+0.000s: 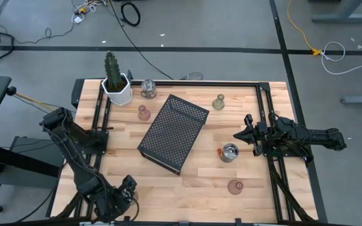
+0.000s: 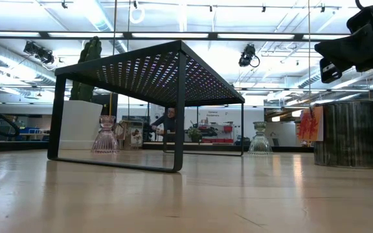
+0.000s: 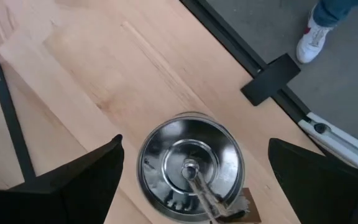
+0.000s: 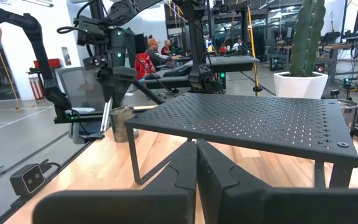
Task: Pick & Place candle stick holders
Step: Put the bottom left silver scented candle on the shelf
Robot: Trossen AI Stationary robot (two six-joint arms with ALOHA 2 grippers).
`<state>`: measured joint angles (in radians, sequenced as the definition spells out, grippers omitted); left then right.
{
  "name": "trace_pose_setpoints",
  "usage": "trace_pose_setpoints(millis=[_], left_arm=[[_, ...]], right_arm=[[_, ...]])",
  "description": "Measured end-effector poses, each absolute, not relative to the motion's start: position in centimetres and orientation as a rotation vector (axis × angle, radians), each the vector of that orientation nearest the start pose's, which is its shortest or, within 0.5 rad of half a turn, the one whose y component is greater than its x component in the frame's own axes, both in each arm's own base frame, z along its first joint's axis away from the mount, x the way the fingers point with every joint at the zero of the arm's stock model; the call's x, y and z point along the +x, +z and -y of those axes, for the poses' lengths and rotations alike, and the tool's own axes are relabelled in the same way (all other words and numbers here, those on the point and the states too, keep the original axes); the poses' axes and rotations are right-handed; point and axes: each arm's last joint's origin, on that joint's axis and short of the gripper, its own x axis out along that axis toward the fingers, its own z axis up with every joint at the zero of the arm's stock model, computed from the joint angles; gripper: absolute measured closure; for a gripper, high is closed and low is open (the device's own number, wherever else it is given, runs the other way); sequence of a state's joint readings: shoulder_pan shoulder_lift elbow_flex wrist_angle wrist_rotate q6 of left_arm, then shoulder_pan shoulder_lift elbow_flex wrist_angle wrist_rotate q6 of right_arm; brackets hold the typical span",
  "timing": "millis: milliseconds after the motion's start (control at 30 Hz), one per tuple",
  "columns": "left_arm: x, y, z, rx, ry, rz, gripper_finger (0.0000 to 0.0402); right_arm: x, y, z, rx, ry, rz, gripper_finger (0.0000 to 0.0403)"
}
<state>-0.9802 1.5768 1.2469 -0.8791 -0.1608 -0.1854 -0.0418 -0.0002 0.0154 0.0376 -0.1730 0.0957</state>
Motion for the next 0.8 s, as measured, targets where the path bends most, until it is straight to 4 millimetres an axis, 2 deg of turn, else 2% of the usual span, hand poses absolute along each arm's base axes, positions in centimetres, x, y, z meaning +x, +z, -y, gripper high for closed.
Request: trace_pose_setpoints(millis=[400, 800], left_arm=[[16.9, 26.1, 24.5, 0.475, -0.655, -1.029, 0.0002], [16.8, 23.8, 24.2, 0.463, -0.670, -1.025, 0.0002]], right_arm=[[9.6, 17.2, -0.1, 0.090, 0.133, 0.047, 0.0391], [9.6, 17.2, -0.1, 0.090, 0.134, 0.047, 0.0391]])
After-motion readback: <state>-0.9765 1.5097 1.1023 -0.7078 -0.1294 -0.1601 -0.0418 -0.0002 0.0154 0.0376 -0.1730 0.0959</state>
